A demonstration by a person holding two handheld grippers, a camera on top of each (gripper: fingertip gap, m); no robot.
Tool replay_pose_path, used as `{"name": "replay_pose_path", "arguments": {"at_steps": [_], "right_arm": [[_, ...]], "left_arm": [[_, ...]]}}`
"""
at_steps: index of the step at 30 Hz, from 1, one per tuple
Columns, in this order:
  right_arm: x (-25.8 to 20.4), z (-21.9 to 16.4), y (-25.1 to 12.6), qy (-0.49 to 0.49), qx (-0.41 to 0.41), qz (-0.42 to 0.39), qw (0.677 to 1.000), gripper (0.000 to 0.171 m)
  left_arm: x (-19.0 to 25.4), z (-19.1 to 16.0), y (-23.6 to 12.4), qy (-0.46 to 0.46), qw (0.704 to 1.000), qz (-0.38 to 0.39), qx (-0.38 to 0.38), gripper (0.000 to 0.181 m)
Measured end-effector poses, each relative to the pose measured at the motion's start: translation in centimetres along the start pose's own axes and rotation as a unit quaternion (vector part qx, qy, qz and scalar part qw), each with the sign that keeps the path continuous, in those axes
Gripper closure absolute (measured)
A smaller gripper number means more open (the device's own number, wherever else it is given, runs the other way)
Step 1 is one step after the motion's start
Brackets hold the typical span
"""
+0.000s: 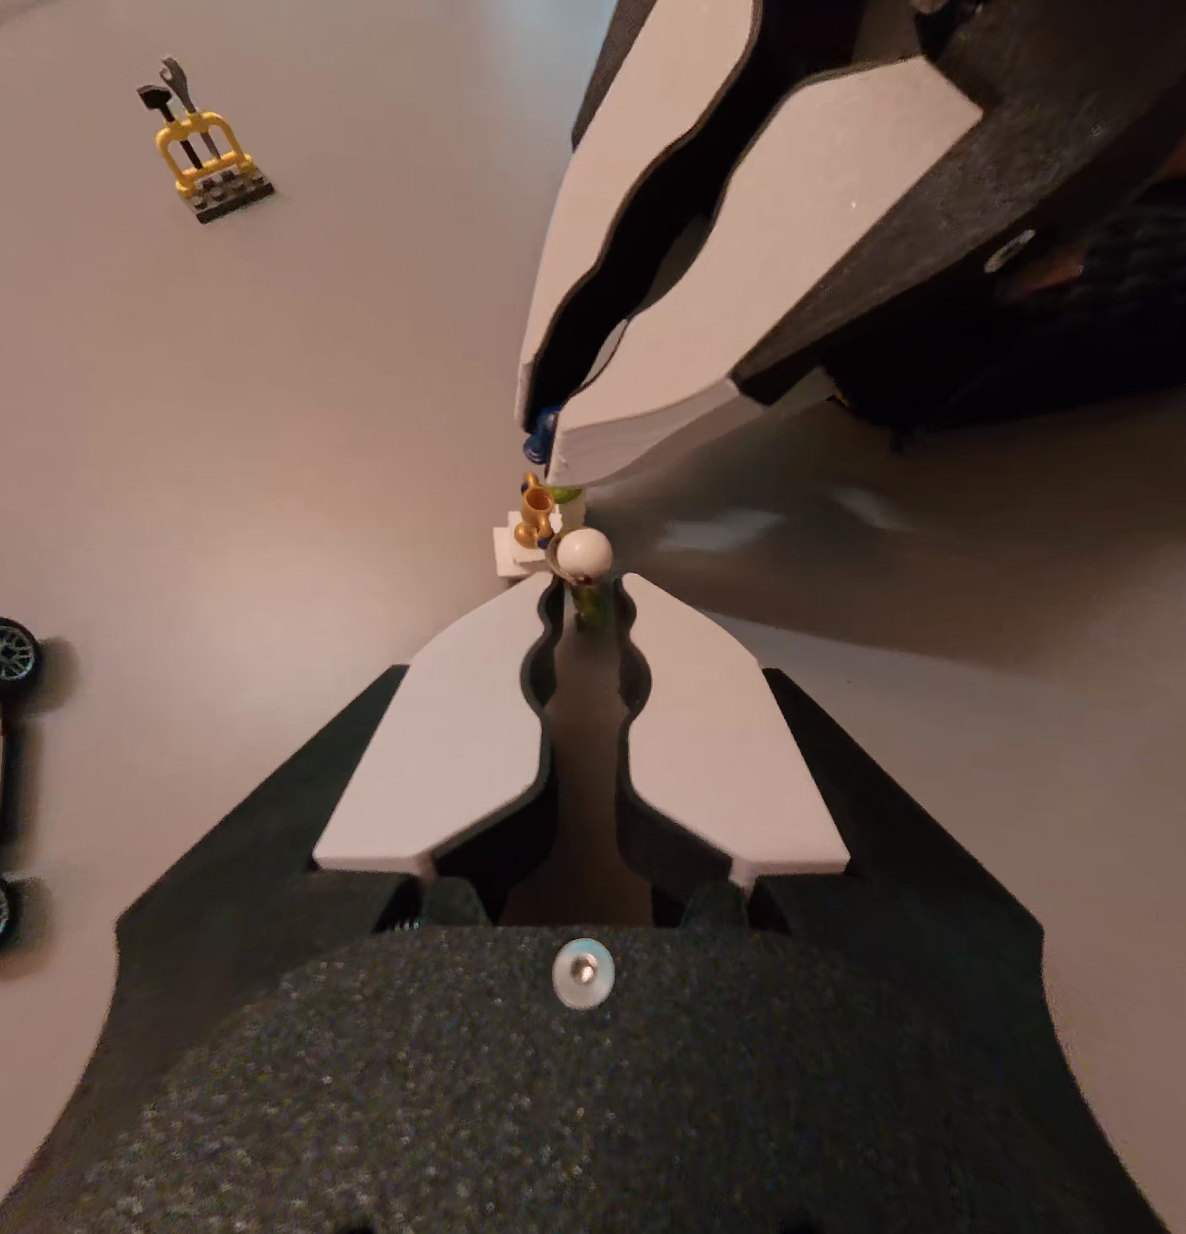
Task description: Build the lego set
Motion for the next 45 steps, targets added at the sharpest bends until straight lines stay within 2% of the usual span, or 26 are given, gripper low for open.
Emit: {"name": "replay_pose_path", "arguments": {"at_steps": [15, 18, 21, 25, 30, 37, 45], "right_arm": [[0.2, -0.4, 0.3, -0.004, 0.0, 0.01, 1.0, 0.152], [0.2, -0.4, 0.0, -0.036, 0.006, 0.012, 0.999, 0.146], [0.2, -0.5, -0.5, -0.116, 0.025, 0.014, 0.993, 0.14], [0.1, -0.9, -1.4, -0.283, 0.058, 0.027, 0.957, 0.134], [1.0, -1.6, -0.8, -0.464, 0.043, -0.039, 0.884, 0.128], [0.9, -1.6, -0.1, -0.523, 0.044, -0.038, 0.85, 0.125], [0.8, -1.4, 0.4, -0.54, 0.052, -0.038, 0.839, 0.123]], "left_arm": [[0.4, 0.2, 0.1, -0.012, 1.0, -0.01, 0.01, 0.169], [0.4, 0.2, 0.0, -0.012, 1.0, -0.01, 0.011, 0.169], [0.3, 0.2, 0.0, -0.01, 1.0, -0.008, 0.011, 0.168], [0.3, 0.1, 0.0, -0.002, 1.0, -0.007, 0.01, 0.164], [-0.1, 0.5, -0.1, 0.004, 1.0, 0.008, 0.011, 0.157], [-0.7, 0.8, 0.5, -0.002, 1.0, 0.011, -0.009, 0.15], [-1.2, 0.5, 0.8, 0.003, 0.999, 0.014, -0.035, 0.16]]}}
Point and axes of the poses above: each gripper's, where its closed fingertips meet, y out along the fingers, z out of its top, x = y × z across the jaws, the point moved 3 cm from there along -y, back along the fingers, and after that the axes turned 15 degrees about y, right-handed, at the moved point
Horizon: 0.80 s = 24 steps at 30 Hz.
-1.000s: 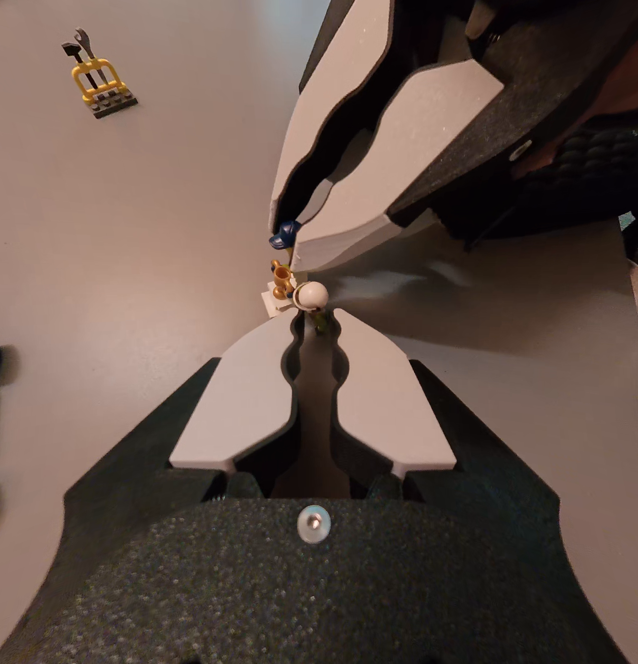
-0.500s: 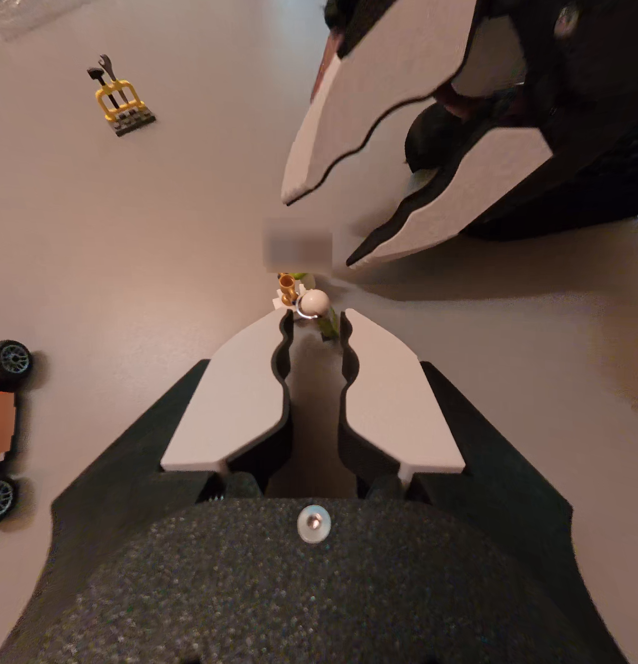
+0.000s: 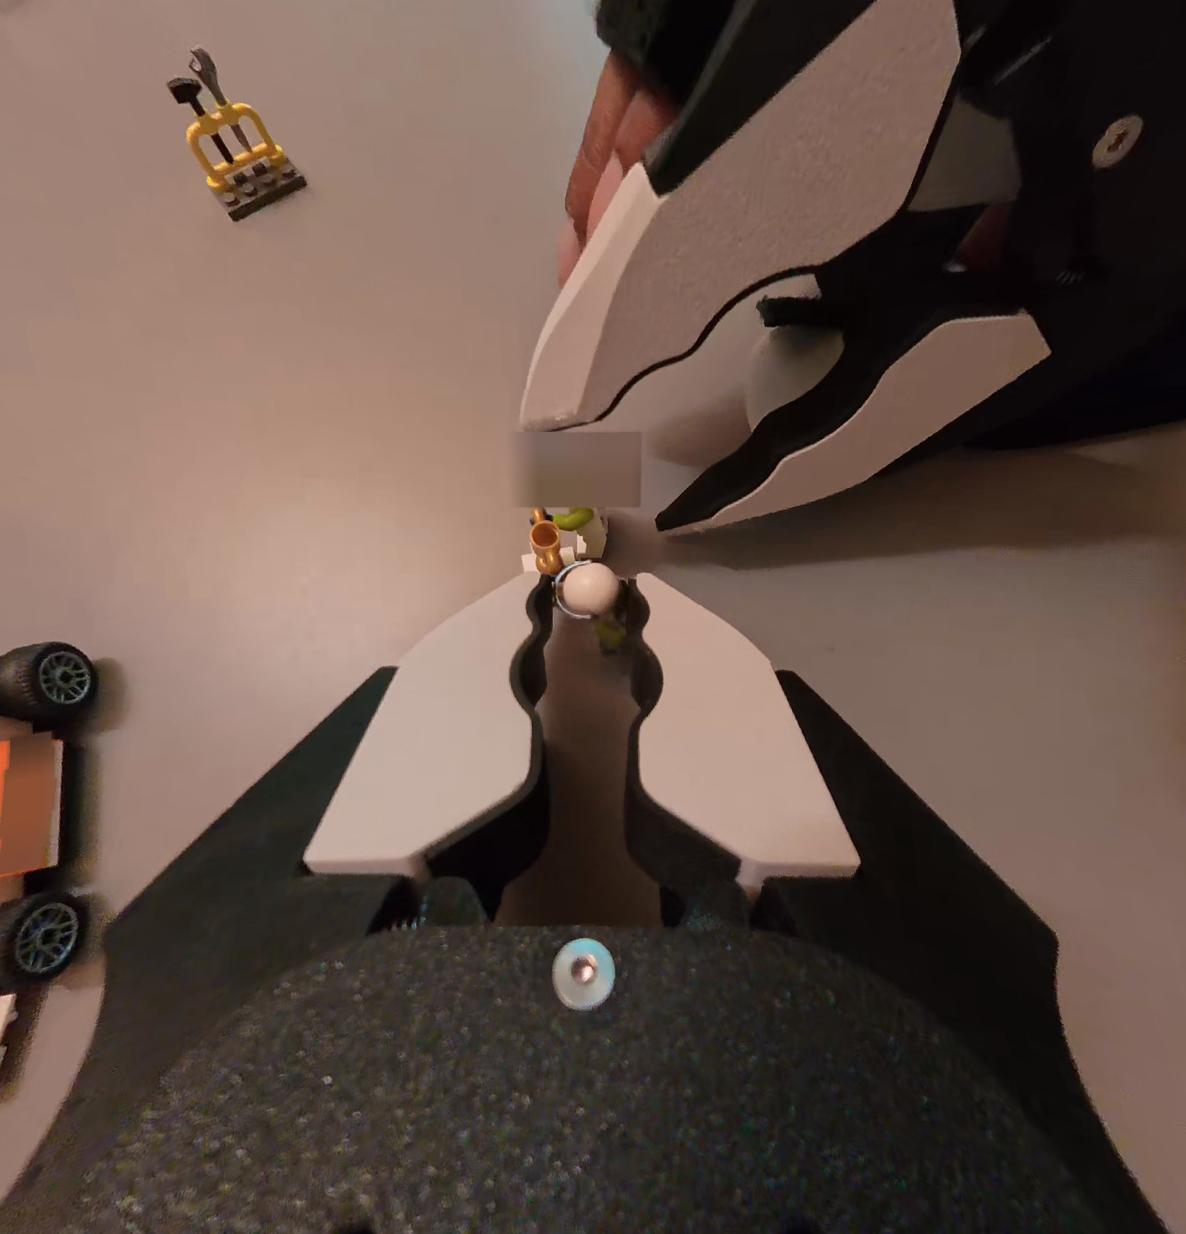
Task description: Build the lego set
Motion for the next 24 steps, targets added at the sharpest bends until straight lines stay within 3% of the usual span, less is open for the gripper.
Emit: {"name": "replay_pose_path", "arguments": {"at_steps": [13, 24], "right_arm": [[0.6, -0.1, 0.7, -0.009, -0.01, -0.031, 0.999, 0.118], [1.7, 0.9, 0.3, -0.016, -0.004, -0.053, 0.998, 0.102]], "left_arm": [[-0.7, 0.4, -0.4, -0.131, 0.984, -0.113, 0.033, 0.165], [-1.3, 1.4, -1.1, -0.136, 0.984, -0.107, 0.032, 0.165]]}}
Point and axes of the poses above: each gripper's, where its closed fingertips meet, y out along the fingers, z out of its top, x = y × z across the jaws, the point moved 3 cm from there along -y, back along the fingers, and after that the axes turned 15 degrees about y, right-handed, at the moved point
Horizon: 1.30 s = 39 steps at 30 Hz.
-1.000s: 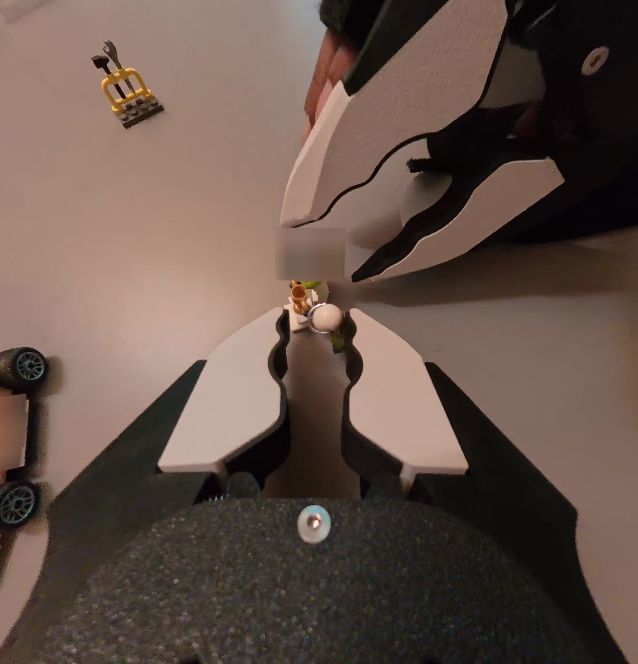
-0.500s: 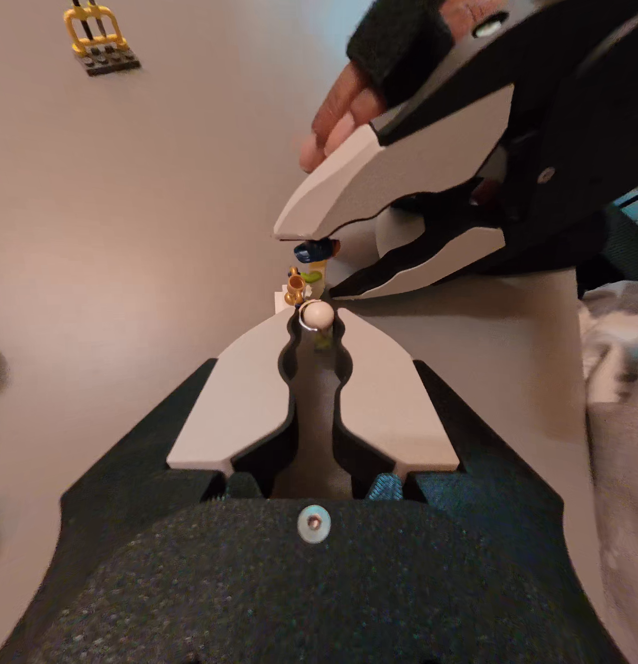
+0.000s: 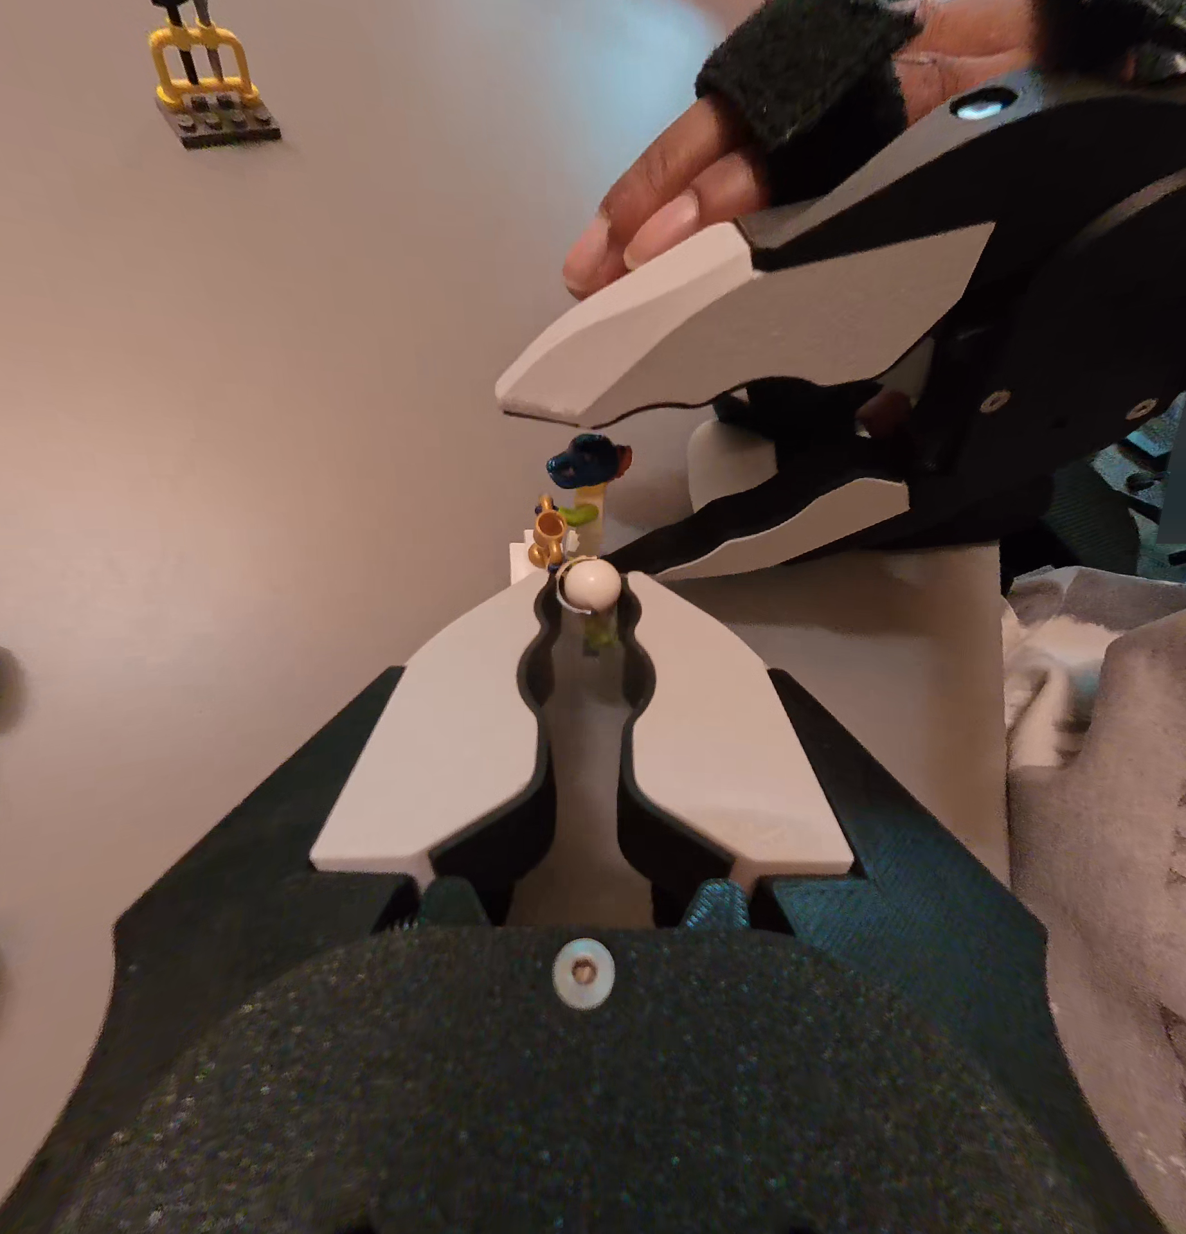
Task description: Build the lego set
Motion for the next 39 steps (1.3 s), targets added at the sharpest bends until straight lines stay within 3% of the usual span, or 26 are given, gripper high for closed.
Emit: {"name": "replay_pose_path", "arguments": {"at_steps": [8, 23, 39], "right_arm": [[0.8, 0.7, -0.7, -0.004, 0.018, -0.048, 0.999, 0.119], [0.8, 1.5, -2.5, -0.027, 0.02, -0.035, 0.999, 0.121], [-0.3, 1.6, -3.4, -0.002, 0.015, 0.006, 1.0, 0.122]], "left_arm": [[1.1, 1.6, -0.9, -0.06, 0.997, -0.049, 0.024, 0.165], [3.0, 3.0, -1.8, -0.144, 0.978, -0.146, 0.041, 0.166], [4.3, 2.7, -1.7, -0.129, 0.977, -0.166, 0.035, 0.166]]}}
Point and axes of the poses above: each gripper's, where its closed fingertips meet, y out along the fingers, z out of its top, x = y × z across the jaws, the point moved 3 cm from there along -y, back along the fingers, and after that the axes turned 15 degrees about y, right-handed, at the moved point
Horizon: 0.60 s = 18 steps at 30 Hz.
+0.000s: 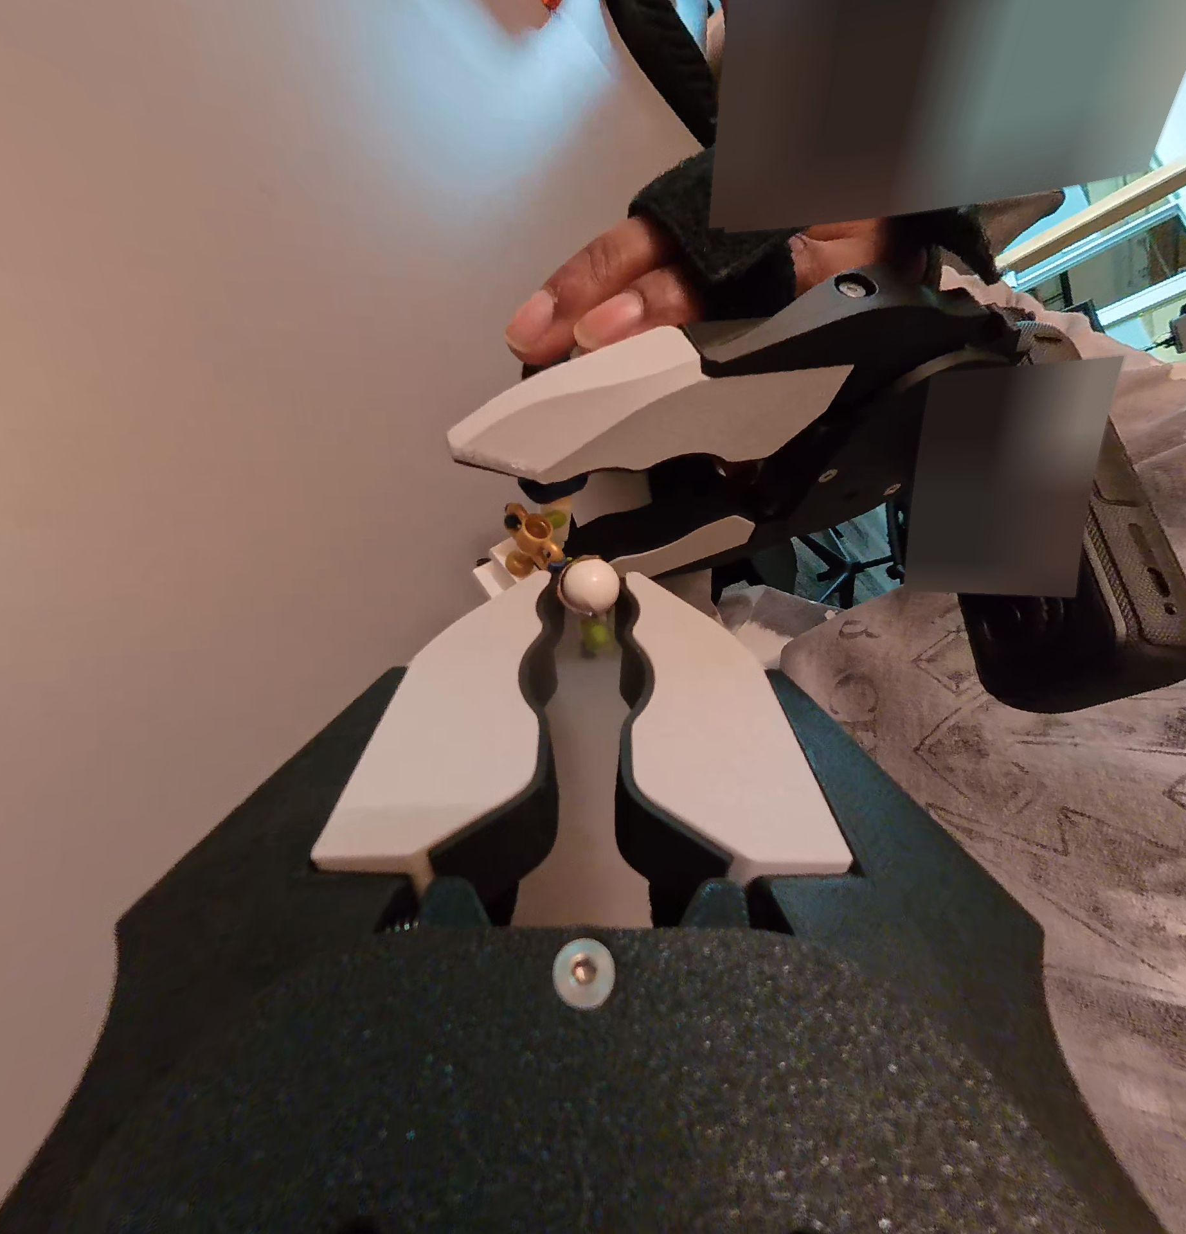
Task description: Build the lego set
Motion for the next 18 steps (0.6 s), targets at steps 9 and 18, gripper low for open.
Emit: {"name": "replay_pose_path", "arguments": {"at_steps": [9, 18], "right_arm": [[-0.59, -0.2, -0.37, 0.005, -0.007, 0.013, 1.0, 0.122], [-0.8, -0.27, -0.59, 0.008, 0.013, 0.003, 1.0, 0.122]], "left_arm": [[0.46, -0.31, 0.43, 0.0, 1.0, -0.012, -0.007, 0.166], [0.59, -0.5, 0.71, 0.012, 1.0, -0.007, -0.008, 0.166]]}}
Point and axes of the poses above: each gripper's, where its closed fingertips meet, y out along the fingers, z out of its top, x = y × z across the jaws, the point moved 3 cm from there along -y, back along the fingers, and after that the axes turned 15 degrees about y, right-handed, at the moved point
